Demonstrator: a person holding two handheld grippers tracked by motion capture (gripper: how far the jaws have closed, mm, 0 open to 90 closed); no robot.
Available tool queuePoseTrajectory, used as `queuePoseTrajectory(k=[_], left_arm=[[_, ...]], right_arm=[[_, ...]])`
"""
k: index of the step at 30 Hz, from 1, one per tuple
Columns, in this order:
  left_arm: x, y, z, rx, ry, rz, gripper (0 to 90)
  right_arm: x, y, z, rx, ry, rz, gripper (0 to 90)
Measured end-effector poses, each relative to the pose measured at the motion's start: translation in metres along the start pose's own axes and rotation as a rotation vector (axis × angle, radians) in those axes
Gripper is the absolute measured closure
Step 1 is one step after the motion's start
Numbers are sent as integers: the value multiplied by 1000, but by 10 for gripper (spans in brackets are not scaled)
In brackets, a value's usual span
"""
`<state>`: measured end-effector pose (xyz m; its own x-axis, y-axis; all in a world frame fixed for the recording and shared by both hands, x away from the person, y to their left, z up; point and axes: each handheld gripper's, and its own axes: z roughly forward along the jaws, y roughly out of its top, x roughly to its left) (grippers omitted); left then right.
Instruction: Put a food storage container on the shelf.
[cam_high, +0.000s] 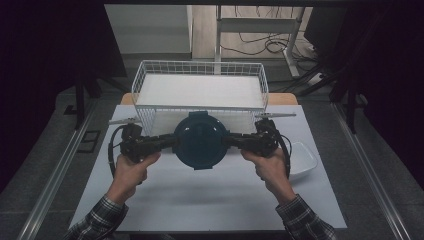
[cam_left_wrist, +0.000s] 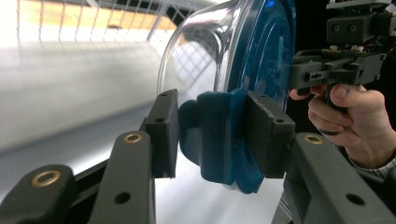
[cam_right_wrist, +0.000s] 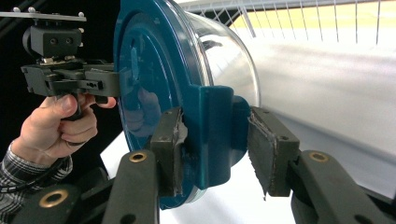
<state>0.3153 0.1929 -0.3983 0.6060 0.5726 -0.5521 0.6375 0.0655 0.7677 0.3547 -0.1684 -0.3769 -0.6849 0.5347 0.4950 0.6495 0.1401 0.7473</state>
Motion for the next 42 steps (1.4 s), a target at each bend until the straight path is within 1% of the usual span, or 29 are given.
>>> queuePoseTrajectory(k=[1, 2, 3, 4, 7, 8, 9, 13, 16, 20, 22, 24, 25, 26, 27, 28, 29, 30, 32, 33, 34, 36, 37, 39, 42], left_arm=[[0, 5, -1, -3, 3, 4, 572], [-1, 10, -1, -6, 5, 6, 571], [-2, 15, -2, -10, 9, 11, 571], [-2, 20, -3, -11, 10, 13, 571], [-2, 36, -4, -11, 15, 22, 571], [-1, 44, -4, -10, 15, 22, 571], [-1, 44, -4, -10, 15, 22, 571], [3, 65, -2, -11, 11, 17, 571], [6, 77, -1, -7, 10, 18, 570], [10, 96, 0, -16, 5, 13, 571], [13, 107, 2, -14, 4, 10, 571], [15, 115, 4, -13, 2, 5, 570], [17, 120, 5, -11, 3, 6, 570], [19, 127, 7, -14, -1, 3, 570], [19, 127, 7, -14, -1, 3, 570], [21, 132, 10, -12, -2, 1, 569], [23, 135, 11, -14, -3, 0, 569], [25, 139, 13, -13, -4, 2, 569], [33, 146, 17, -11, -1, -9, 567], [33, 146, 17, -11, -1, -9, 565], [35, 148, 19, -12, 5, -17, 565], [41, 150, 22, -13, 10, -28, 562], [43, 151, 23, -15, 15, -33, 562], [49, 151, 26, -22, 11, -45, 562], [50, 153, 28, -32, 14, -40, 561]], right_arm=[[0, 4, 0, -4, 3, 0, 571], [0, 12, 0, -13, 7, 4, 570], [1, 16, 0, -19, 9, 6, 570], [1, 16, 0, -19, 9, 6, 570], [0, 29, -1, -29, 13, 4, 570], [0, 37, 0, -36, 13, 5, 570], [0, 37, 0, -36, 13, 5, 570], [-1, 54, 0, -43, 7, 7, 570], [-2, 67, 1, -43, 0, 4, 570], [-4, 84, 3, -49, -3, 6, 570], [-6, 93, 3, -53, -6, 7, 570], [-8, 106, 4, -57, -11, 11, 570], [-8, 106, 4, -57, -11, 11, 570], [-11, 114, 5, -63, -18, 4, 570], [-11, 114, 5, -63, -18, 4, 570], [-14, 121, 5, -67, -23, 7, 569], [-14, 121, 5, -67, -23, 7, 569], [-16, 124, 6, -69, -26, 6, 569], [-22, 130, 10, -71, -29, 17, 569], [-24, 132, 11, -69, -29, 22, 569], [-24, 132, 11, -69, -29, 22, 569], [-32, 136, 19, -66, -27, 40, 568], [-32, 136, 19, -66, -27, 40, 568], [-38, 138, 24, -67, -21, 56, 568], [-41, 140, 26, -74, -21, 60, 566]])
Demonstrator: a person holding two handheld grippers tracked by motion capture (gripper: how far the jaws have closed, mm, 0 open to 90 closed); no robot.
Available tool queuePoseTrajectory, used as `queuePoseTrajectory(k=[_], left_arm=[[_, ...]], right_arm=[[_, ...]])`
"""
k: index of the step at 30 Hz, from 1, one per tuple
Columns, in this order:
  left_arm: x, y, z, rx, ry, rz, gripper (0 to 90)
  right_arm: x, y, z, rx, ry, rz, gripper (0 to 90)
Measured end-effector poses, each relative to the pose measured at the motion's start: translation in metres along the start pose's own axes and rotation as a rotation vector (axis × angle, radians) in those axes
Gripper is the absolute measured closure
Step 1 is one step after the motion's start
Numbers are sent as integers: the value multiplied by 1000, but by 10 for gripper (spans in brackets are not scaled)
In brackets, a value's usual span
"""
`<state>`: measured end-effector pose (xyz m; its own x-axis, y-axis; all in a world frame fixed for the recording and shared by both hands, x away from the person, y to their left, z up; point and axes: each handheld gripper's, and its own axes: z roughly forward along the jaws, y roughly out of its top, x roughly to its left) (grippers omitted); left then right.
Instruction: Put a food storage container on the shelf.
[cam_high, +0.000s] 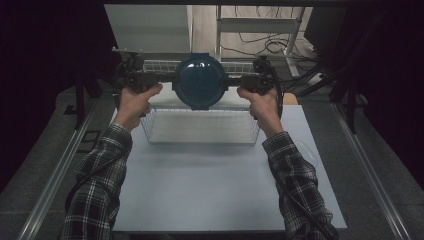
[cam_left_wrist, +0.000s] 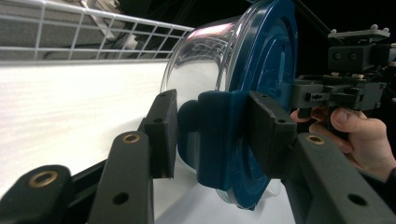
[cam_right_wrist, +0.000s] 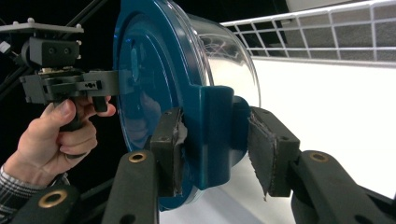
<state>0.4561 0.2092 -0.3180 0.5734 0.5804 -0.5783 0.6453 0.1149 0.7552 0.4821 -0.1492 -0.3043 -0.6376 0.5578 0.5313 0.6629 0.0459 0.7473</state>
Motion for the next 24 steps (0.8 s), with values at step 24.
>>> queuePoseTrajectory(k=[24], left_arm=[[0, 3, 14, -73, 297, 112, 501]], right_arm=[[1, 11, 16, -53, -207, -57, 572]])
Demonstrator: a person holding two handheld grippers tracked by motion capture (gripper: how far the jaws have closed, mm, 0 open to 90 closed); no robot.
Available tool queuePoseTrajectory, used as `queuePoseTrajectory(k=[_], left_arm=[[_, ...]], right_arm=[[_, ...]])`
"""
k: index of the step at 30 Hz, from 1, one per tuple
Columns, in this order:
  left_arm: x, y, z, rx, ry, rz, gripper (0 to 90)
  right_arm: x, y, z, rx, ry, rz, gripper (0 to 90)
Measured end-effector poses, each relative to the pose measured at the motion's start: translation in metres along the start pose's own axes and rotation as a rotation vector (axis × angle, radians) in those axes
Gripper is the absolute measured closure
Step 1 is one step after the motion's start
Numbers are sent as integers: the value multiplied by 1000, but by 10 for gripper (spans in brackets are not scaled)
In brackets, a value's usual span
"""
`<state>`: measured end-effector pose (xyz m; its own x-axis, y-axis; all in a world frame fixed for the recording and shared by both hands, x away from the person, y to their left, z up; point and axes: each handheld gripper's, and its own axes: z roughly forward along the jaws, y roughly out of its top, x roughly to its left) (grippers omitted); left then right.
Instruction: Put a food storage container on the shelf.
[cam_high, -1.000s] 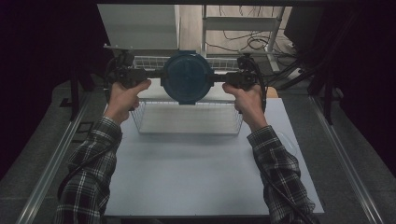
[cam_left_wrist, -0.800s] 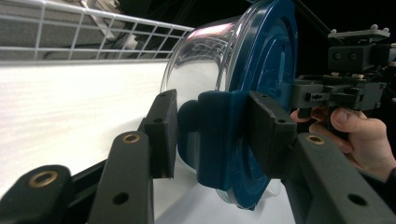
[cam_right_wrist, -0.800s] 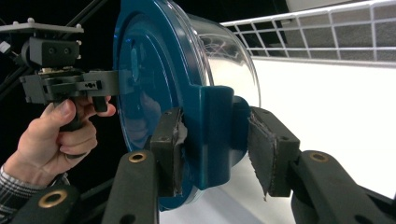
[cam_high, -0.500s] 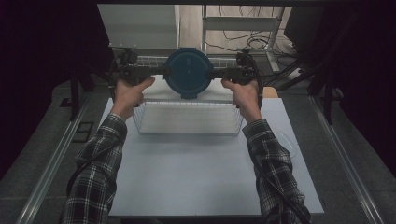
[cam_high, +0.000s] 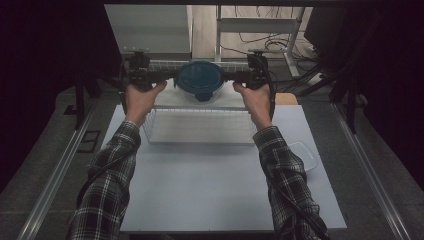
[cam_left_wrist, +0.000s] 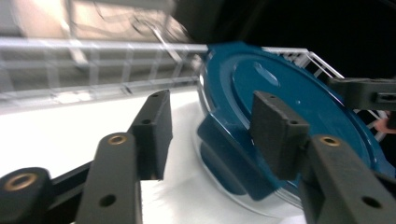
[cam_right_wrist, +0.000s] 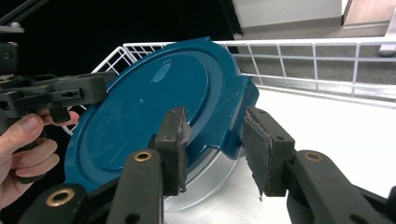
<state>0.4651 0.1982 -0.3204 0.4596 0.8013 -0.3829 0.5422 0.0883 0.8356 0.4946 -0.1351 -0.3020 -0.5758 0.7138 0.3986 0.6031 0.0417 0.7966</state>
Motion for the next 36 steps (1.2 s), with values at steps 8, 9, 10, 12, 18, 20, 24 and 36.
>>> queuePoseTrajectory(k=[8, 9, 10, 12, 18, 20, 24, 36], left_arm=[[-33, -37, -35, -33, -32, 194, 768], [-35, -41, -34, -15, -37, 209, 821], [-40, -50, -28, 19, -27, 243, 848], [-40, -53, -22, 29, 6, 244, 856], [-27, -46, -5, 46, 16, 174, 879], [-24, -43, -2, 42, 16, 156, 874], [-19, -35, 4, 56, 53, 148, 873], [-18, -44, -11, 38, 13, 203, 645]], right_arm=[[1, -16, -28, -45, 29, -78, 838], [3, -21, -30, -34, 25, -109, 879], [5, -27, -28, -23, 11, -140, 891], [6, -32, -21, -2, 13, -150, 891], [8, -37, -5, 22, -16, -162, 892], [7, -36, -2, 18, -34, -162, 892], [4, -33, 2, 10, -39, -147, 891], [8, -36, 1, 10, -54, -177, 786]])
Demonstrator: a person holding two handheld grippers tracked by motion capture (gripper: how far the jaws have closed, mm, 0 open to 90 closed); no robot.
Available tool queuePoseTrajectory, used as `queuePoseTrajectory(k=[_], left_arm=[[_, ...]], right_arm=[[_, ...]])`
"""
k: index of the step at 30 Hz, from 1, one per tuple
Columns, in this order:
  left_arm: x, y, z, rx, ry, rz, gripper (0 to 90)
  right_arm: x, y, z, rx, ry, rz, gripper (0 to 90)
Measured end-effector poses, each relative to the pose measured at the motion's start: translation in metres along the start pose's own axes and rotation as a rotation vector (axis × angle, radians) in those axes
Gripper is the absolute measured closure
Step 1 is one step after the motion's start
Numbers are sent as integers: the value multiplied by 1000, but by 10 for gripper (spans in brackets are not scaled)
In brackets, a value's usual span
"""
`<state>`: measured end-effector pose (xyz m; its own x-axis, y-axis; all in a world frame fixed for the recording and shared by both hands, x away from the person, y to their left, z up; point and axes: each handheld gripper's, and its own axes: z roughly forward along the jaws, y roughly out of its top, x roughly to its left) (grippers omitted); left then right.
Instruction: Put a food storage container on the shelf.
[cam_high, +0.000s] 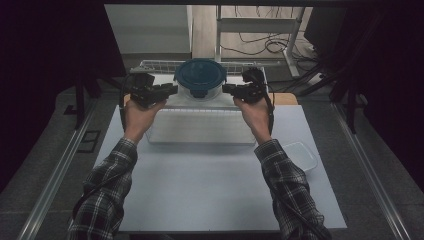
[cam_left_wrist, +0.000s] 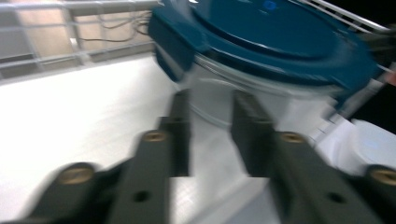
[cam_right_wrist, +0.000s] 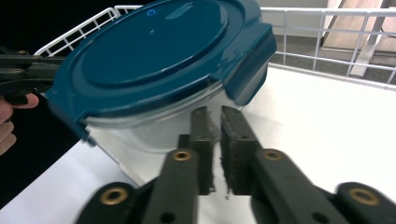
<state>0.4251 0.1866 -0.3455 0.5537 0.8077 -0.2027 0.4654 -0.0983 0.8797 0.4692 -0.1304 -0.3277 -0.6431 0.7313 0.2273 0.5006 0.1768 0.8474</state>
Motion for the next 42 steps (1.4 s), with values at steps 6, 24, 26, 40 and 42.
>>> queuePoseTrajectory(k=[6, 24, 26, 40, 42], left_arm=[[-12, -13, -17, -11, -5, 68, 375], [-33, -101, -54, 41, -75, 73, 46], [-34, -110, -57, 41, -57, 71, 46], [-52, -182, -69, 50, 14, 122, 18], [-53, -193, -69, 53, 26, 135, 17]], right_arm=[[7, -11, -12, -6, 33, -26, 562], [34, -77, -40, 43, 90, -146, 216], [36, -85, -42, 48, 89, -160, 175], [36, -143, -63, 53, 70, -211, 61], [31, -153, -66, 61, 59, -203, 61]])
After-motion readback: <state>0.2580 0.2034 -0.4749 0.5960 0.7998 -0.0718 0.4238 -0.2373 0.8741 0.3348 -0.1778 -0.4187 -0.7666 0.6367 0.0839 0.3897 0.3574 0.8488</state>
